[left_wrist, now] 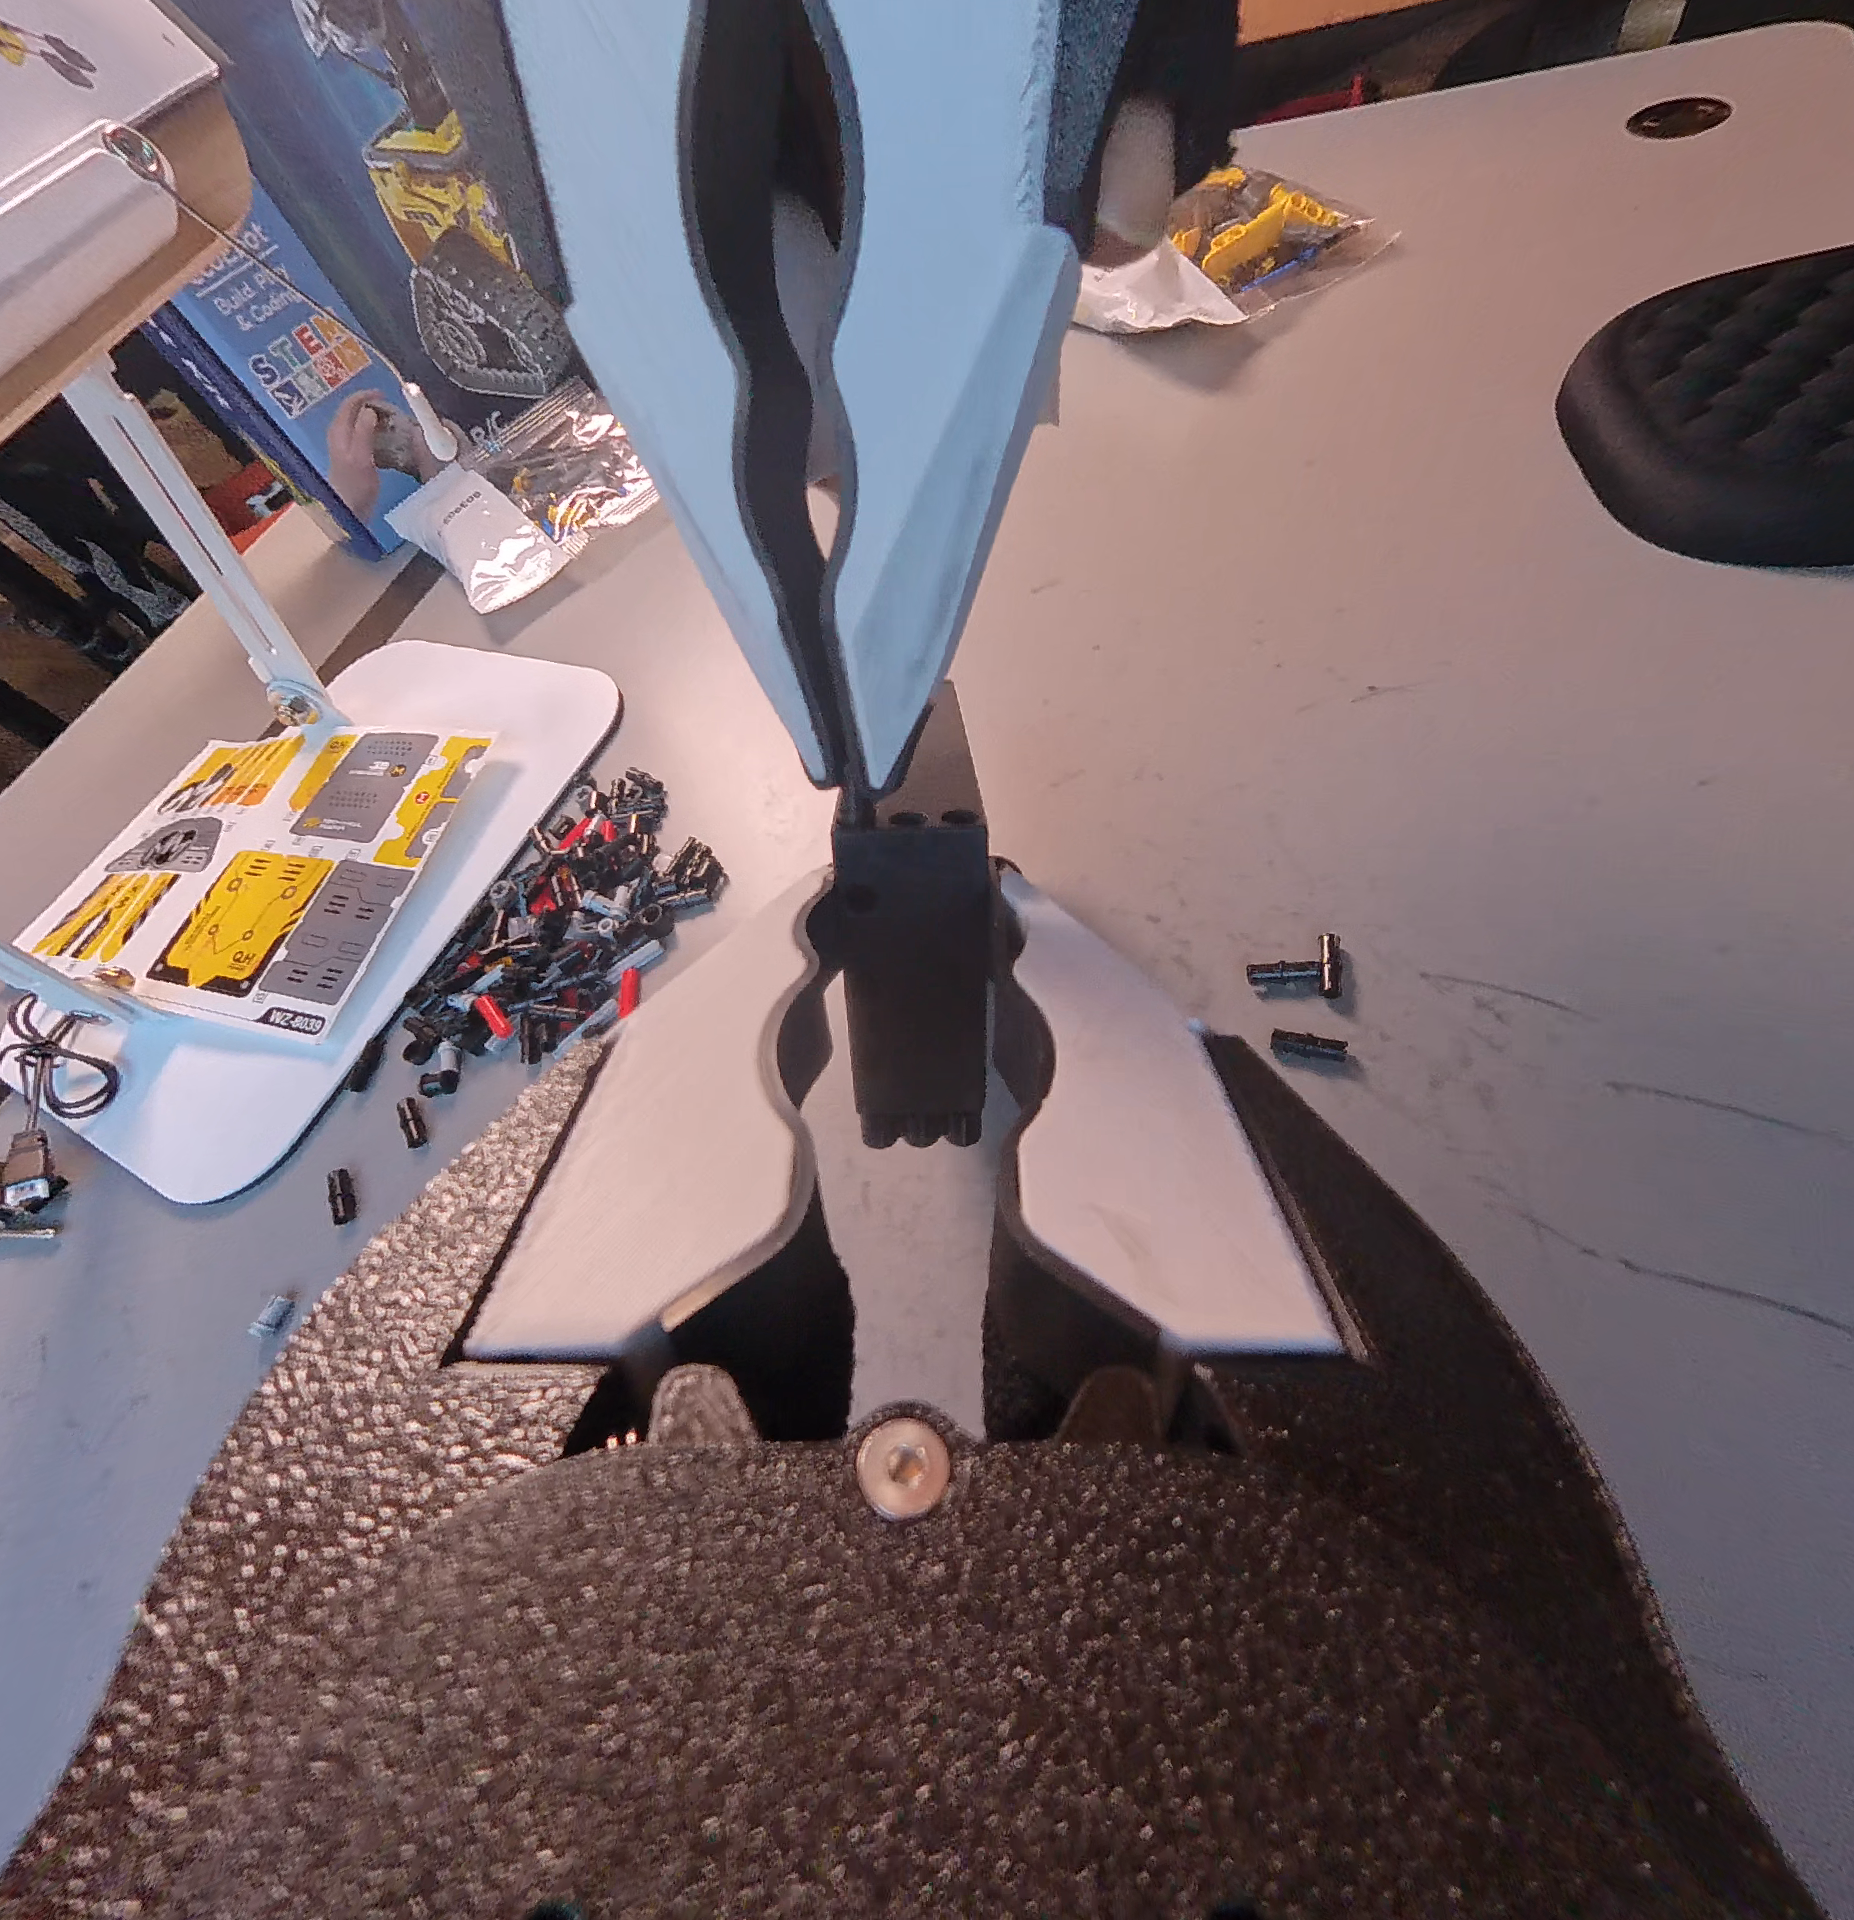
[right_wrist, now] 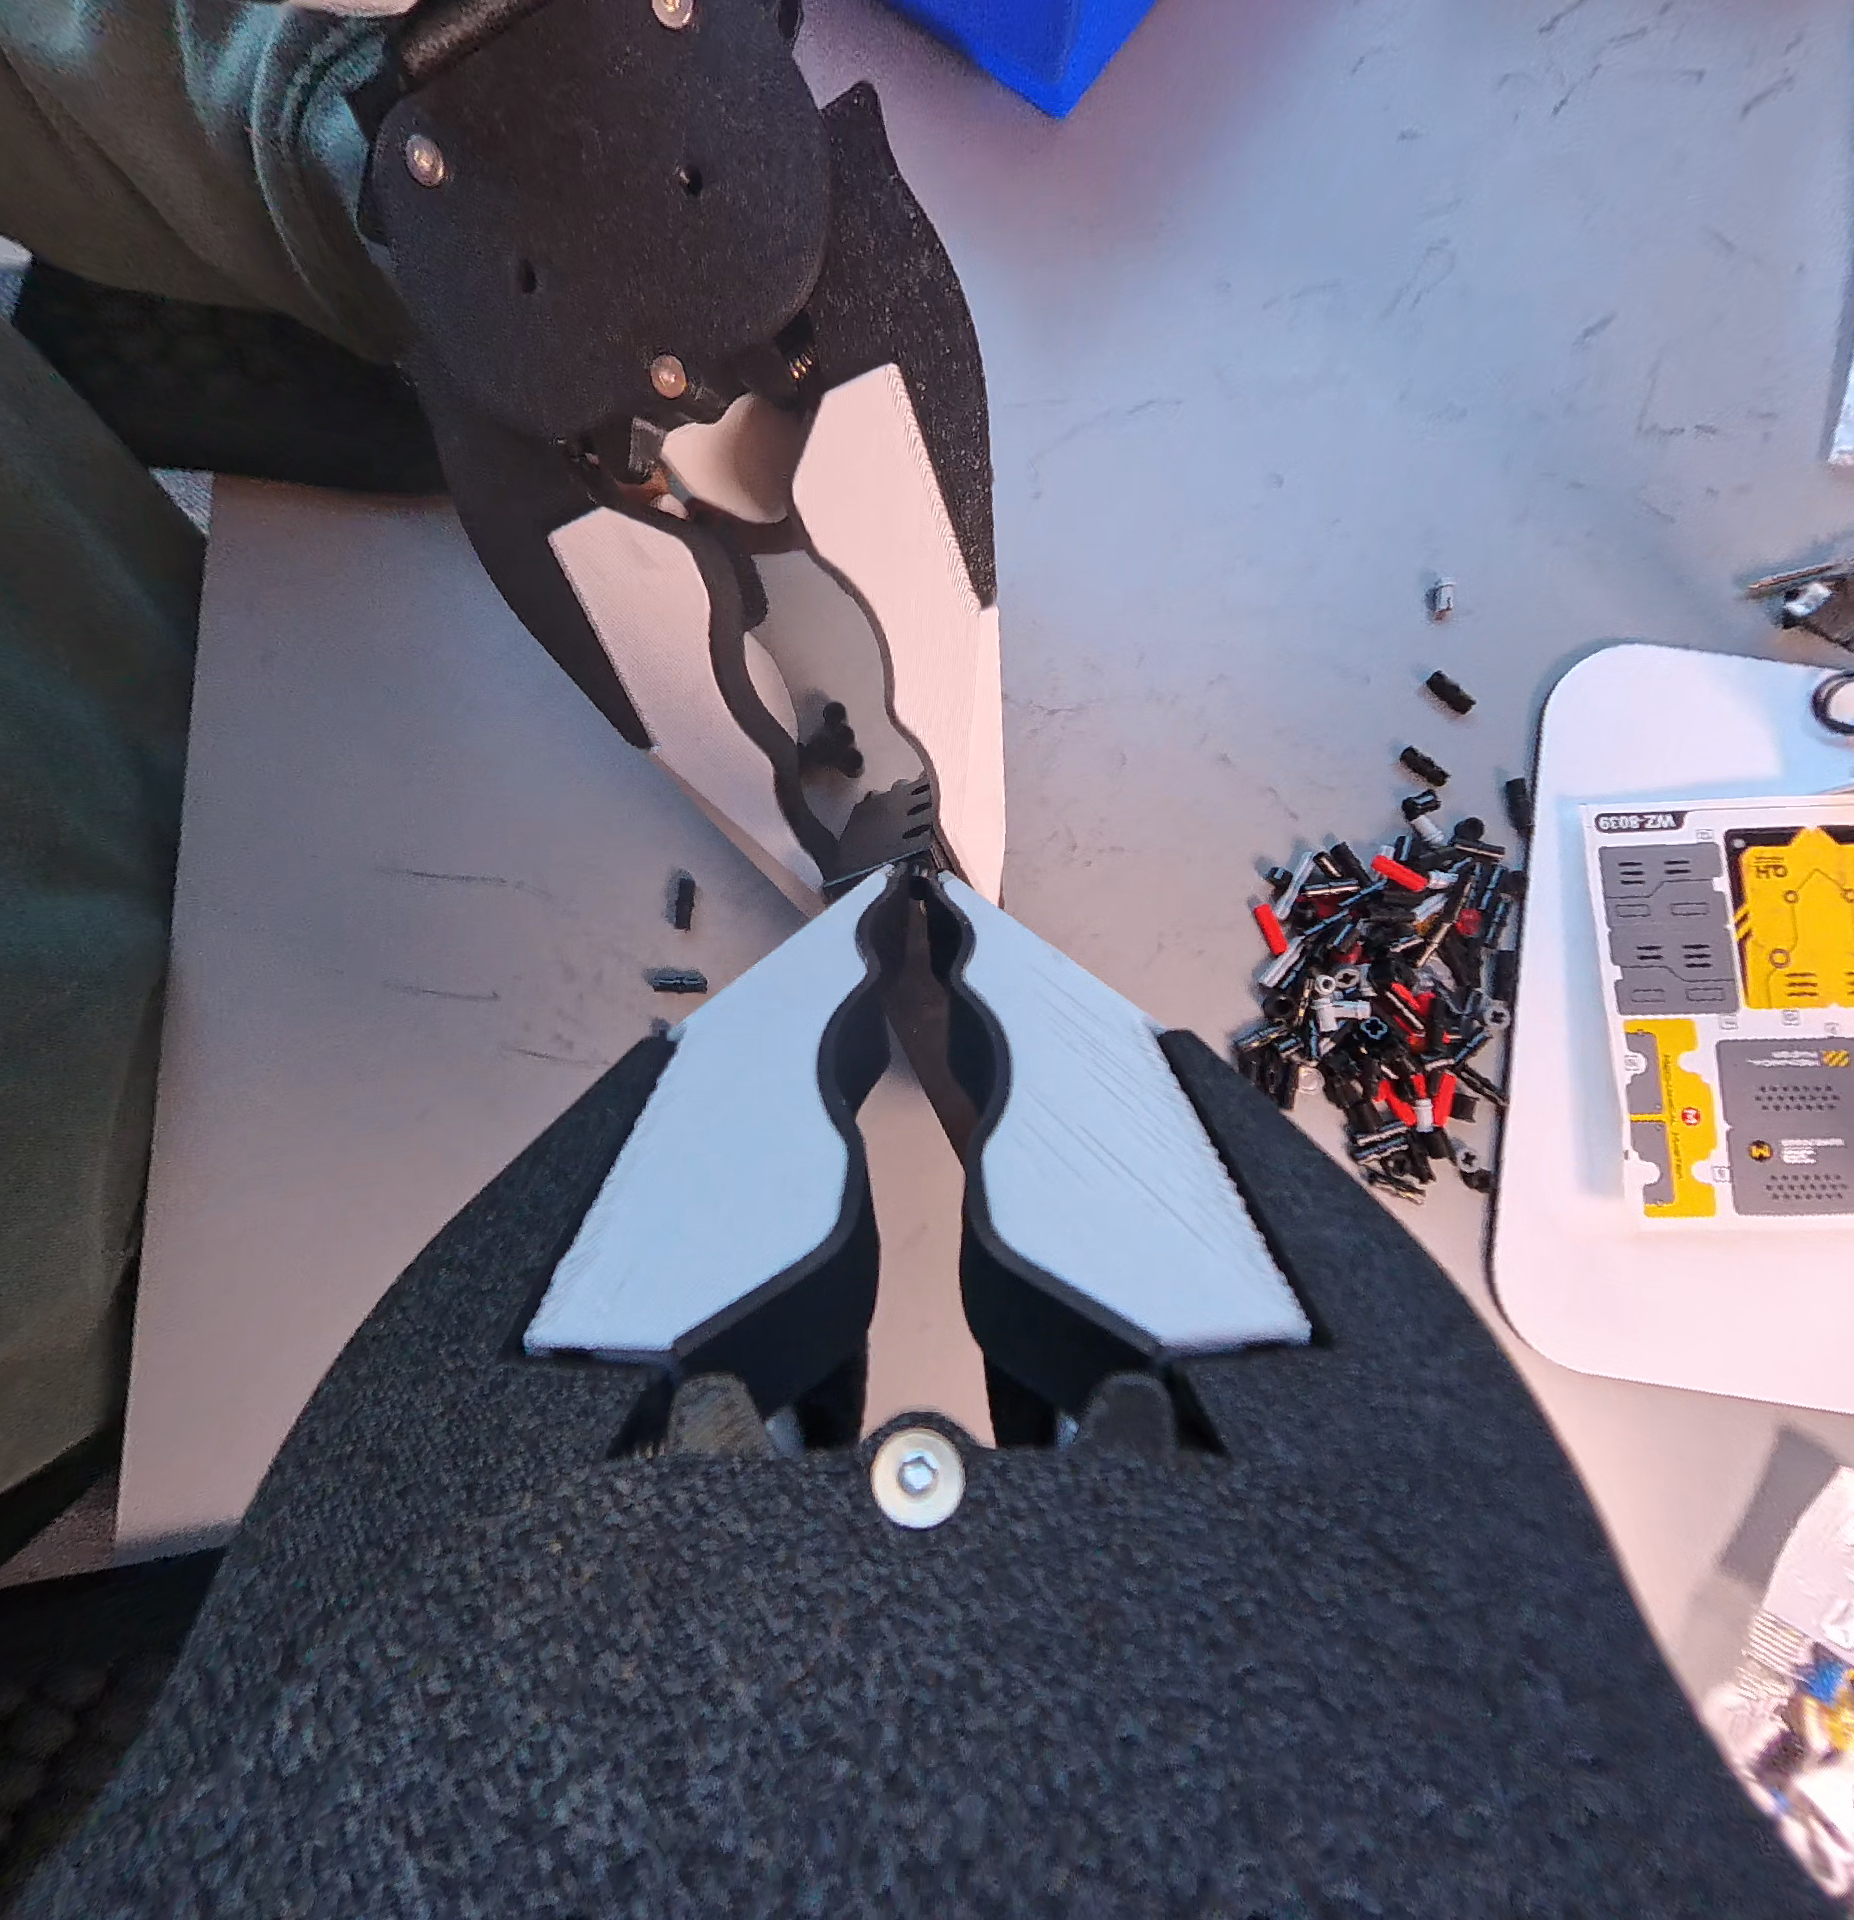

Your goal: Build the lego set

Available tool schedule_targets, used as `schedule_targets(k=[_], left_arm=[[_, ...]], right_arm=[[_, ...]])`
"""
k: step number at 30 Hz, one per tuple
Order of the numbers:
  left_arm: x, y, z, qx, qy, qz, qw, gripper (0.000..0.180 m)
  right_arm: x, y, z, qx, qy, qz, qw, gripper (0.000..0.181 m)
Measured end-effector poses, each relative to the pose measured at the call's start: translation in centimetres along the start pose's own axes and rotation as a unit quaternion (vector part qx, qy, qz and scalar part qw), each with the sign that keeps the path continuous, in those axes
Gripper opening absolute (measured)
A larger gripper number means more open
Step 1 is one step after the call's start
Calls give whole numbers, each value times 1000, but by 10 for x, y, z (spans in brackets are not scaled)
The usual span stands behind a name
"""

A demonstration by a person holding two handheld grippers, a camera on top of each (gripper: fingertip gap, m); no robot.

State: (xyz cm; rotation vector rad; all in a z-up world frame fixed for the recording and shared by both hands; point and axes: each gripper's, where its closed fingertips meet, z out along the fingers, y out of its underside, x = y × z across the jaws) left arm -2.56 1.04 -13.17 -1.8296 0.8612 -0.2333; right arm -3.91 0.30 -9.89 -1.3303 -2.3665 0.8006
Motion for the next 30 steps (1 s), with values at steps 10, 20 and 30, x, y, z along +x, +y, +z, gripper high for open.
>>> schedule_targets(k=[10, 20, 30], left_arm=[[-7, 5, -1, 11, 13, -32, 999, 25], [-17, 29, 2, -14, 42, -102, 994, 26], [-15, 35, 3, -34, 34, -92, 995, 27]], right_arm=[[9, -4, 6, 3, 81, -20, 996, 2], [-58, 66, 19, 63, 34, 26, 997, 14], [-80, 94, 56, 15, 50, 21, 998, 14]])
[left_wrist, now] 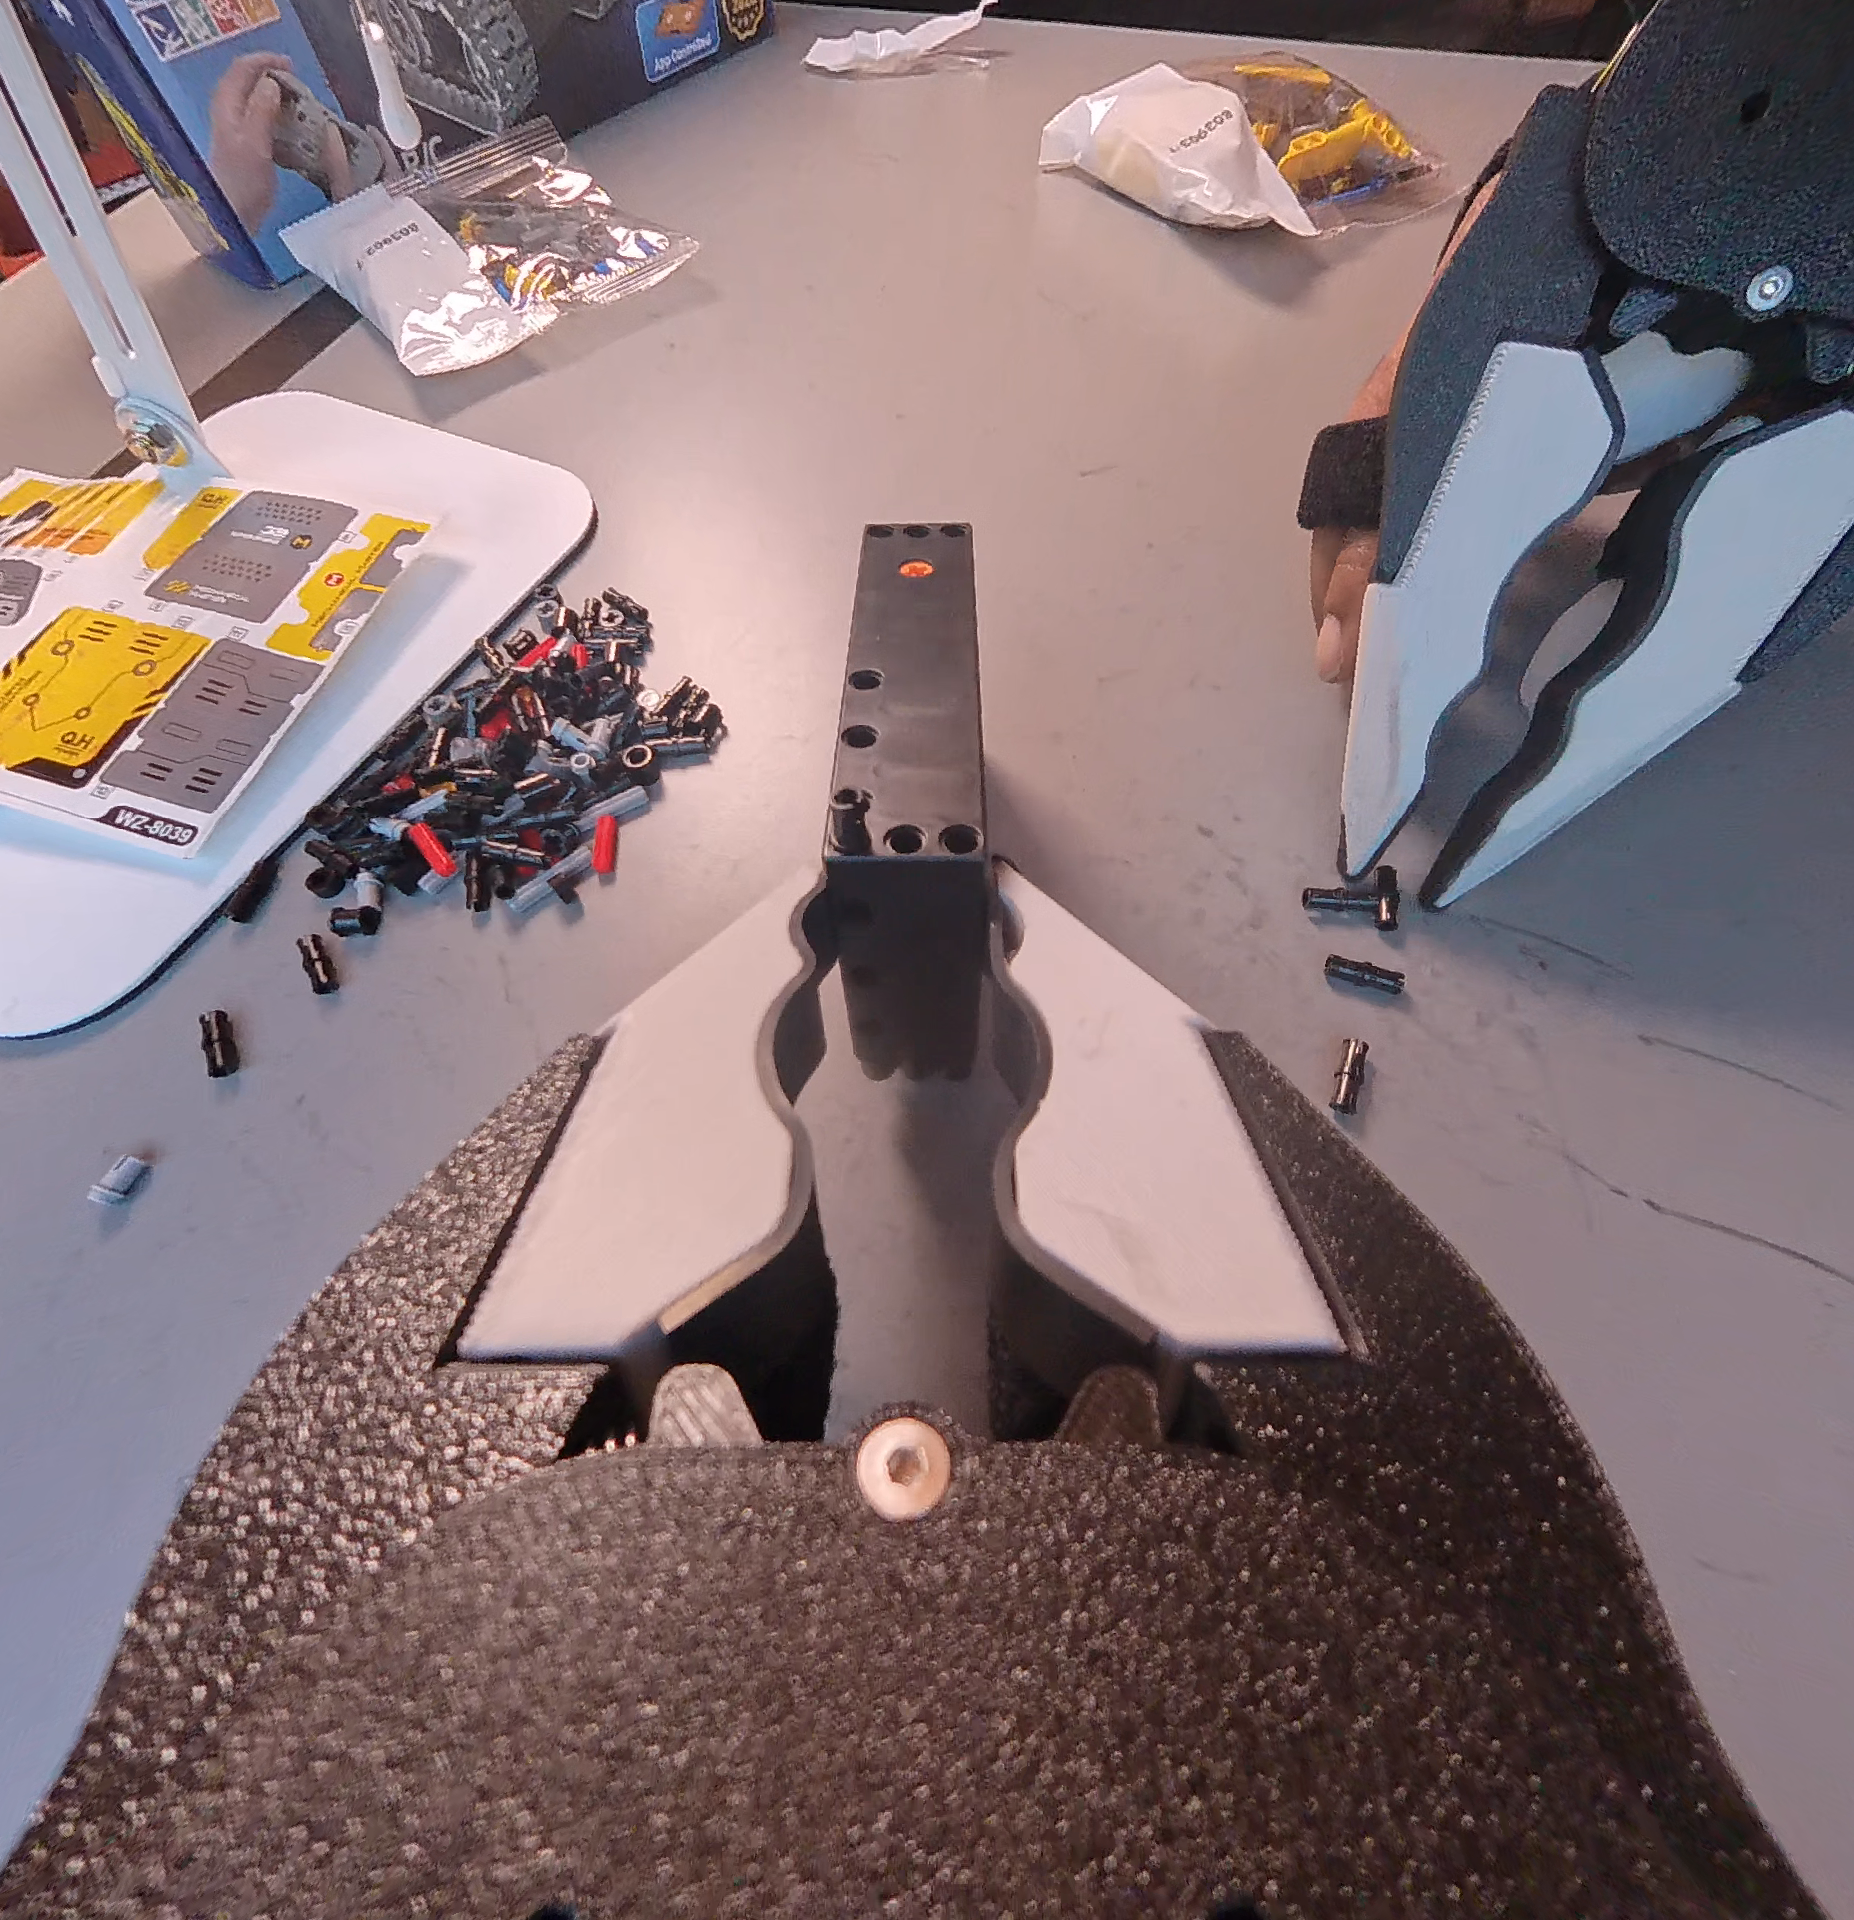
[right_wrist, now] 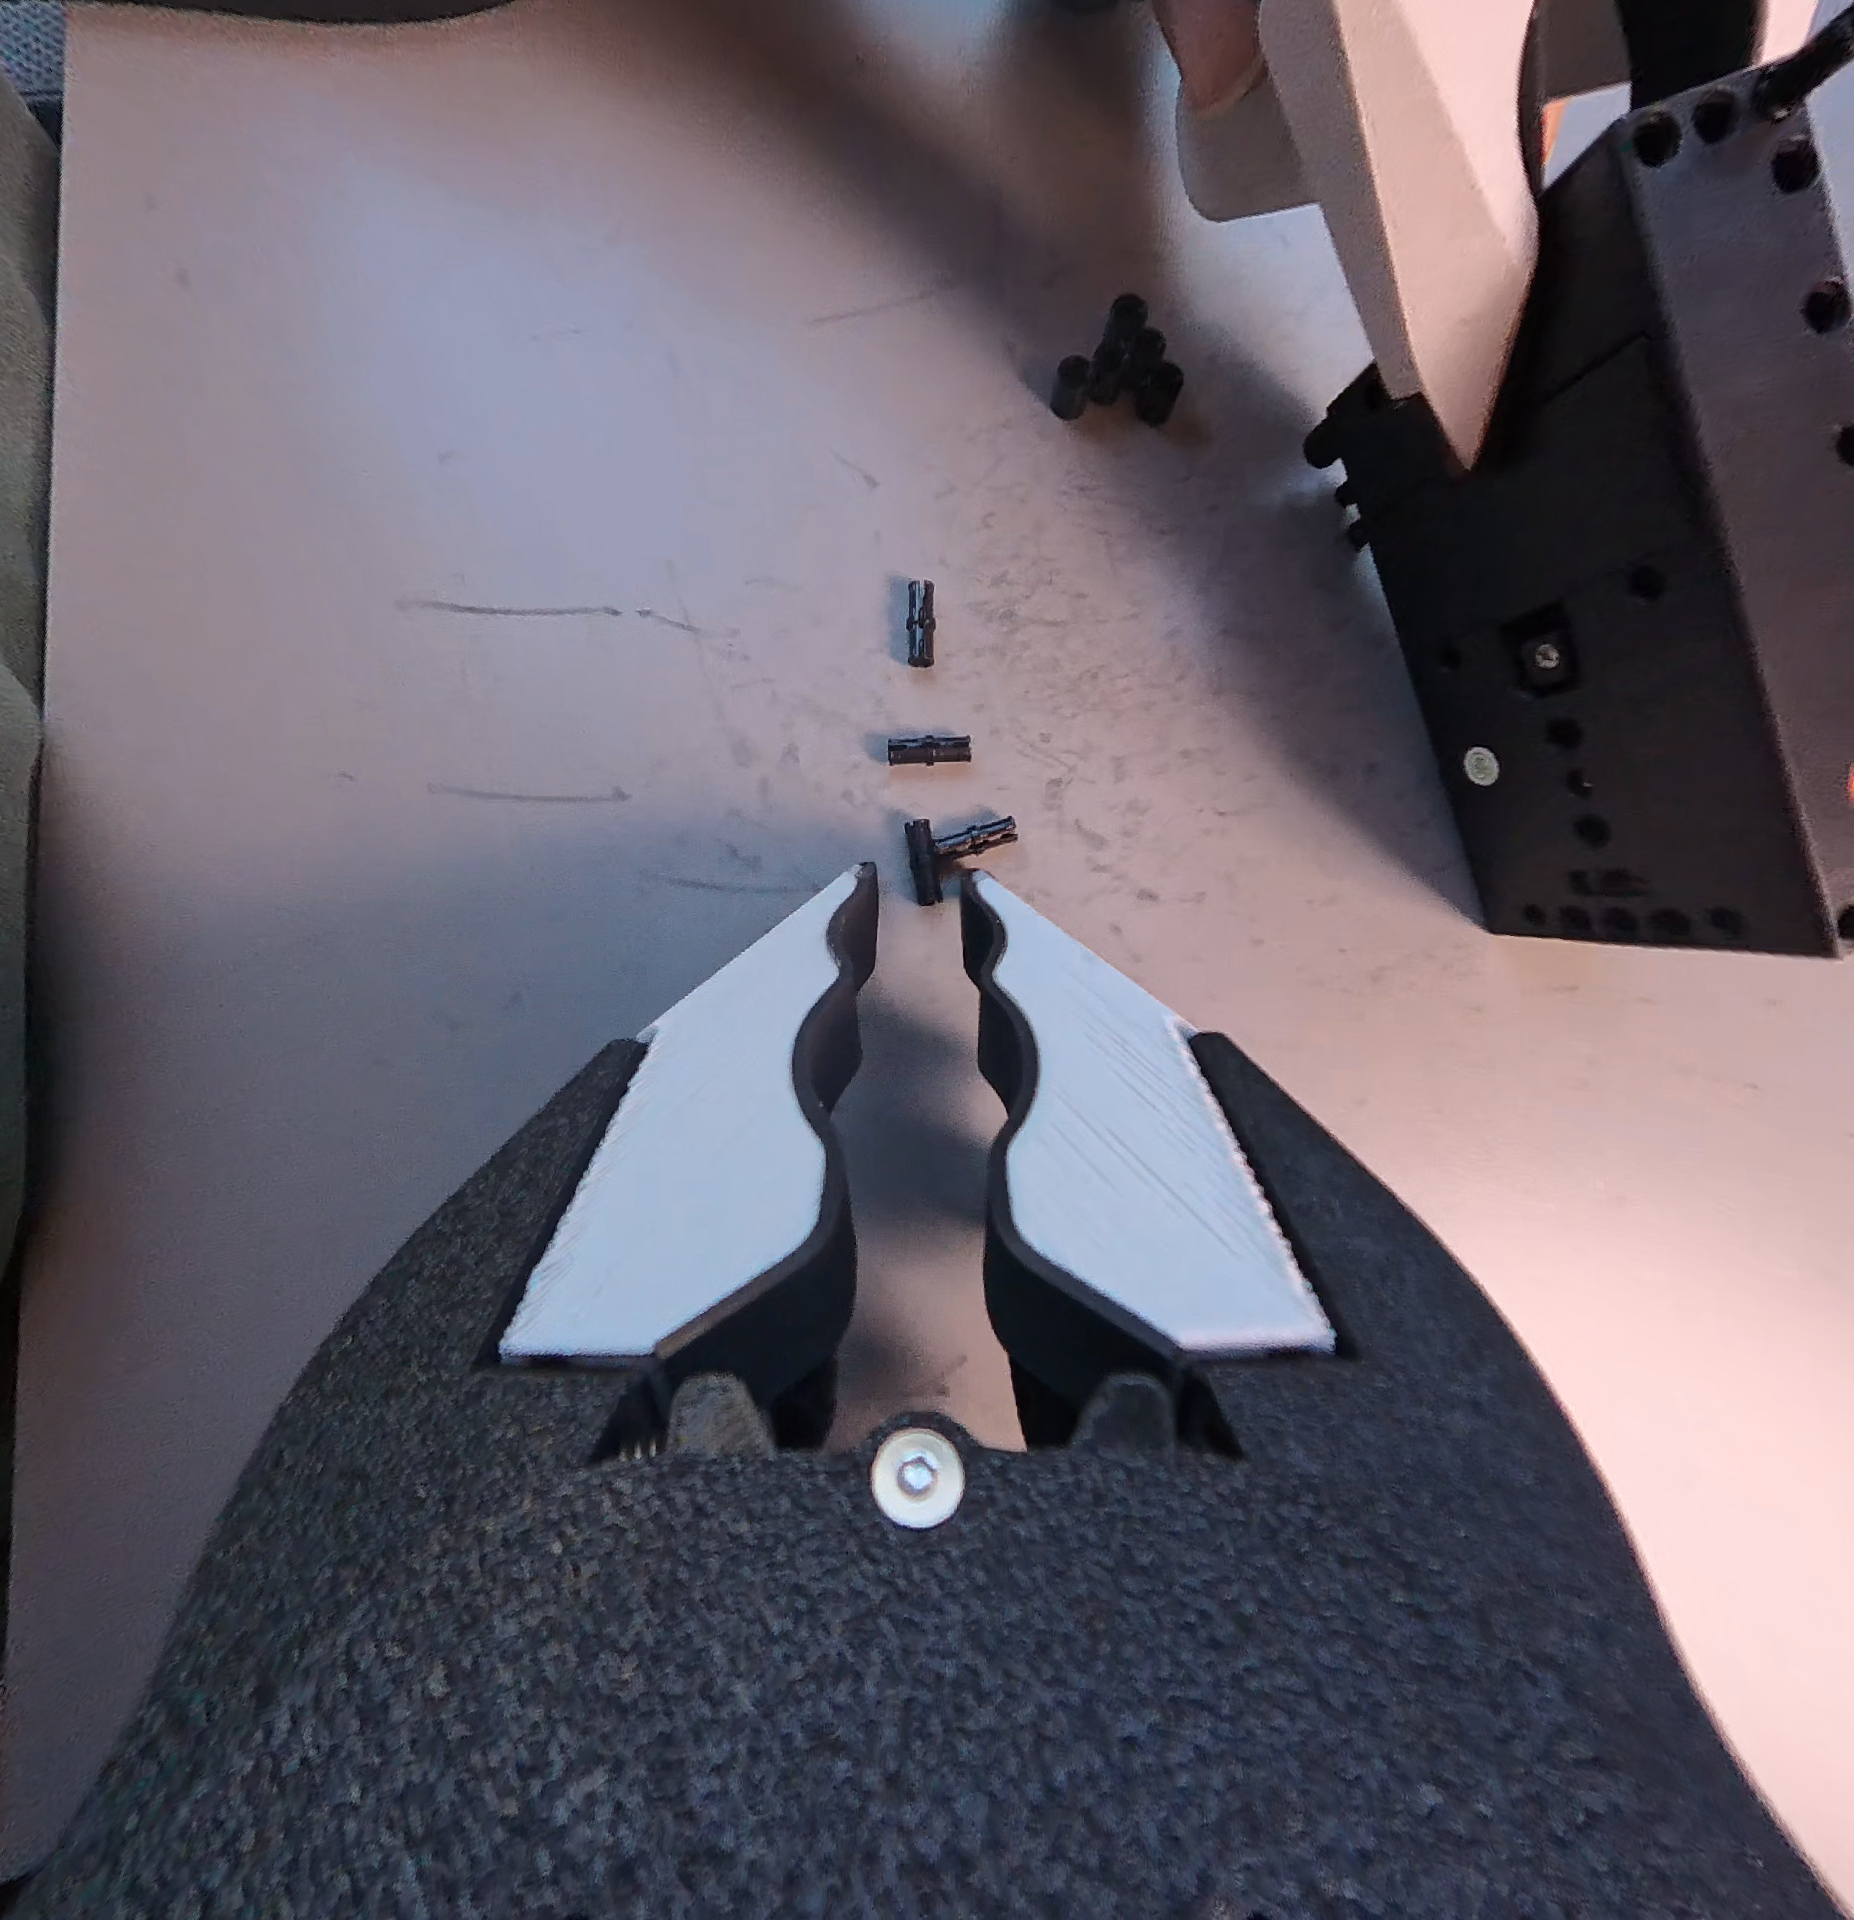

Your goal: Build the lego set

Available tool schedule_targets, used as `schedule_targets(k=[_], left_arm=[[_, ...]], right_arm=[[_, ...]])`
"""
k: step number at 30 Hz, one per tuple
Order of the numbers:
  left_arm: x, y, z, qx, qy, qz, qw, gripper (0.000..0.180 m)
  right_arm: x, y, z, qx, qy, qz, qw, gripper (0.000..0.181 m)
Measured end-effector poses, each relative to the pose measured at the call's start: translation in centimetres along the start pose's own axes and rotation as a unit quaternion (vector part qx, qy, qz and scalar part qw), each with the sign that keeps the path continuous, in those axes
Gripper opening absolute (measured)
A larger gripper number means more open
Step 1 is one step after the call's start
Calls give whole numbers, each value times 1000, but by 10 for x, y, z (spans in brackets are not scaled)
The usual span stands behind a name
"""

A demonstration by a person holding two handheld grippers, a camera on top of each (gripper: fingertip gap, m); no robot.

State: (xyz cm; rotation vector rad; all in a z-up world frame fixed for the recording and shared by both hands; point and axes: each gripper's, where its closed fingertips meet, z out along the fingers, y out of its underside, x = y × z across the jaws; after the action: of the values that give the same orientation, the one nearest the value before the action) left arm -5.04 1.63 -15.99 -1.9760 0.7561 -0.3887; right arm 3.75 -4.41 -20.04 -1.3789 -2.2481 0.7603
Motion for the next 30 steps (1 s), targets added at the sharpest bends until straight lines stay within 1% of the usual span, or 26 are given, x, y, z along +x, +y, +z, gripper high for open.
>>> schedule_targets(k=[3, 7, 11, 15, 19, 22, 30], left_arm=[[0, 0, 0, -1, 1, -1, 1000, 27], [-1, 1, -1, -1, 2, -3, 1000, 27], [0, 1, -1, -1, 1, -2, 1000, 27], [0, -1, -1, 1, -1, 11, 1000, 27], [4, -16, -7, 41, 9, 15, 999, 26], [6, -23, -12, 58, 8, 22, 998, 26], [13, -35, -18, 78, 19, 34, 996, 25]], right_arm=[[1, -2, 2, -4, 2, 6, 1000, 8], [1, -2, 3, -9, 1, 17, 1000, 4], [0, -3, 3, 0, 10, 8, 1000, 2], [9, -16, -15, 30, 17, 3, 999, 2], [52, -46, -46, 16, 83, -62, 995, 2], [81, -70, -57, -13, 114, -126, 985, 2], [101, -95, -42, -110, 68, -238, 963, 2]])
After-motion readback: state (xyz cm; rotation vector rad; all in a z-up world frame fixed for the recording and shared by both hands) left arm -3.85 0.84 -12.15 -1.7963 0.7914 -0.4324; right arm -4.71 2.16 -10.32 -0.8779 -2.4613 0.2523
